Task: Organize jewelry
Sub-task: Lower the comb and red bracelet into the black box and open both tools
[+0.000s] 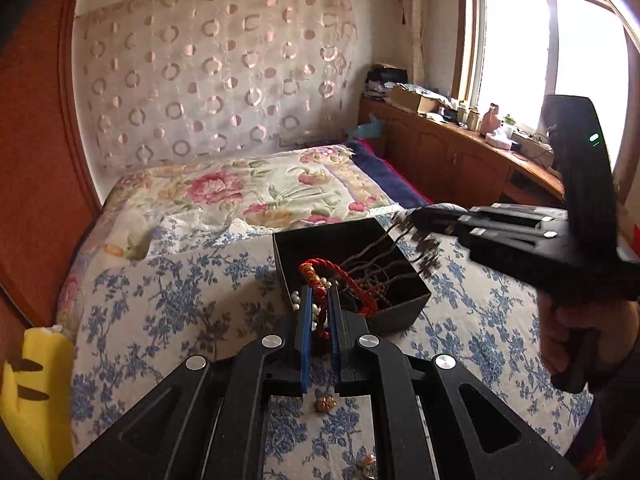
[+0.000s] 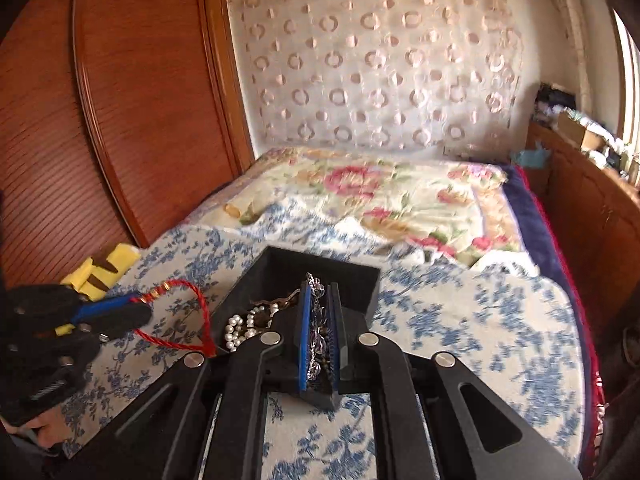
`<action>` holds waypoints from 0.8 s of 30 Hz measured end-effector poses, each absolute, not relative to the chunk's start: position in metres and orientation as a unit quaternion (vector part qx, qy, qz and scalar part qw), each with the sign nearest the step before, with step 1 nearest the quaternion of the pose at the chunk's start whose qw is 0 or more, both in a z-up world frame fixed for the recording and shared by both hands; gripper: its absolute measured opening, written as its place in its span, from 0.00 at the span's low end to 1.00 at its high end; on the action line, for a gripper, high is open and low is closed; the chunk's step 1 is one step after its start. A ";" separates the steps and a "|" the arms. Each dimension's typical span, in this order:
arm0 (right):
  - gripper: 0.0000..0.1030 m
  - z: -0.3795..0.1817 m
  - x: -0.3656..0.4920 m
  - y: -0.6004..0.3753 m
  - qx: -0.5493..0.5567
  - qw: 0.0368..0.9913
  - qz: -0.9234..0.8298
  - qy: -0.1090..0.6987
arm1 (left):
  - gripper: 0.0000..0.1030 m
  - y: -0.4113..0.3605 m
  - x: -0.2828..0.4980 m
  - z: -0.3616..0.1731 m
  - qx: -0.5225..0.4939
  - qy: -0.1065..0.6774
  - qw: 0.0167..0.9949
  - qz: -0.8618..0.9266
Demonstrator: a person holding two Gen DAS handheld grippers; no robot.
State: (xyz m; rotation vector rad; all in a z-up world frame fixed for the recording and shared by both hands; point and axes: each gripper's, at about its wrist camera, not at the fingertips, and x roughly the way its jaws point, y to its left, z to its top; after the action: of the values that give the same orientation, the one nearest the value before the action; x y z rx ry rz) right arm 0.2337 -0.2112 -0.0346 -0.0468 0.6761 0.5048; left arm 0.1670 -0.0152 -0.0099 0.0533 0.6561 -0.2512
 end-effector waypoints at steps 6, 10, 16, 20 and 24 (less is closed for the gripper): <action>0.10 -0.058 0.250 -0.199 -0.027 0.897 0.249 0.365 | 0.06 -0.018 0.184 -0.008 0.034 0.323 0.937 -0.125; 0.10 -0.058 0.245 -0.208 -0.025 0.897 0.256 0.360 | 0.06 -0.023 0.198 -0.014 0.037 0.331 0.934 -0.131; 0.10 -0.054 0.232 -0.227 -0.038 0.901 0.249 0.353 | 0.06 -0.034 0.219 -0.024 0.037 0.339 0.931 -0.133; 0.10 -0.056 0.222 -0.237 -0.047 0.904 0.243 0.348 | 0.06 -0.041 0.231 -0.024 0.039 0.341 0.930 -0.136; 0.10 -0.058 0.215 -0.243 -0.046 0.905 0.243 0.347 | 0.06 -0.048 0.242 -0.020 0.045 0.338 0.930 -0.135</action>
State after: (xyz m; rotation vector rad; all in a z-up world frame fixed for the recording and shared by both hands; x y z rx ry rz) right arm 0.2147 -0.2435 -0.0577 -0.0950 0.7169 0.5021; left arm 0.2423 -0.0483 -0.0205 0.0931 0.6925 -0.2774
